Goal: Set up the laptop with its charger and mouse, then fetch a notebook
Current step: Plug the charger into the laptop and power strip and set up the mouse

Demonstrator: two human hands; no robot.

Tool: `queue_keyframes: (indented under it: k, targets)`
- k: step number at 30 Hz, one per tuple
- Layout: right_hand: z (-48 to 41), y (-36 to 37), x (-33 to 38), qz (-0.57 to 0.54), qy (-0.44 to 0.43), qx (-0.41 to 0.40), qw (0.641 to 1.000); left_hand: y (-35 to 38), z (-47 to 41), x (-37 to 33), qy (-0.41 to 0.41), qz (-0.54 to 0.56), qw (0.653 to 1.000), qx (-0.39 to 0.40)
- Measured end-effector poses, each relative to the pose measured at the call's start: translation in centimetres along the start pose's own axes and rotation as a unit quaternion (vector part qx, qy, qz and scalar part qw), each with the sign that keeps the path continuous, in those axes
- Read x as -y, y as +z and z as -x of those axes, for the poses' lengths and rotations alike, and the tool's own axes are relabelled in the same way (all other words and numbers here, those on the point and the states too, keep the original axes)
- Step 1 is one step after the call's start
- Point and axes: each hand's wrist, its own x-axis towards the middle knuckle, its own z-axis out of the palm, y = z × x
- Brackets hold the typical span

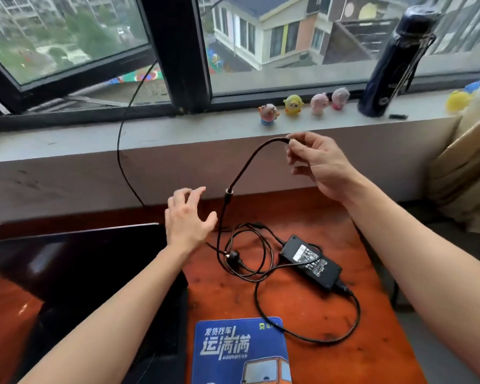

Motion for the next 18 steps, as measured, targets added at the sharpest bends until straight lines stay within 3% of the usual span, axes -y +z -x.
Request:
queue_keyframes:
  k: [2, 4, 5, 8, 11, 15, 18]
  targets:
    - [1.2, 0.0, 1.6, -0.051, -0.002, 0.026, 0.998, -0.7, -1.4, -0.5, -0.009, 0.100, 0.987, 0.129]
    - [2.2, 0.0, 2.6, -0.091, -0.003, 0.039, 0.995, -1.0, -1.2, -1.2, -0.013, 0.218, 0.940, 0.262]
    - [2.8, 0.0, 3.1, -0.099, -0.008, 0.033, 0.995, -1.1, -0.8, -1.6, -0.015, 0.251, 0.925, 0.286]
    - [3.6, -0.4, 2.7, -0.061, 0.014, -0.027, 0.998, -1.1, 0.5, -2.3, -0.061, 0.319, 0.908, 0.263]
    - [4.5, -1.7, -0.6, 0.008, 0.094, -0.114, 0.989, -2.6, 0.7, -2.1, -0.126, 0.381, 0.894, 0.199]
    - [7.0, -2.8, -8.4, 0.144, 0.224, -0.129, 0.955, -7.2, 0.9, -3.1, -0.142, 0.538, 0.811, 0.181]
    - [9.3, -1.7, -13.6, 0.308, 0.248, -0.061, 0.916, -10.7, 0.7, -4.1, -0.160, 0.616, 0.751, 0.177]
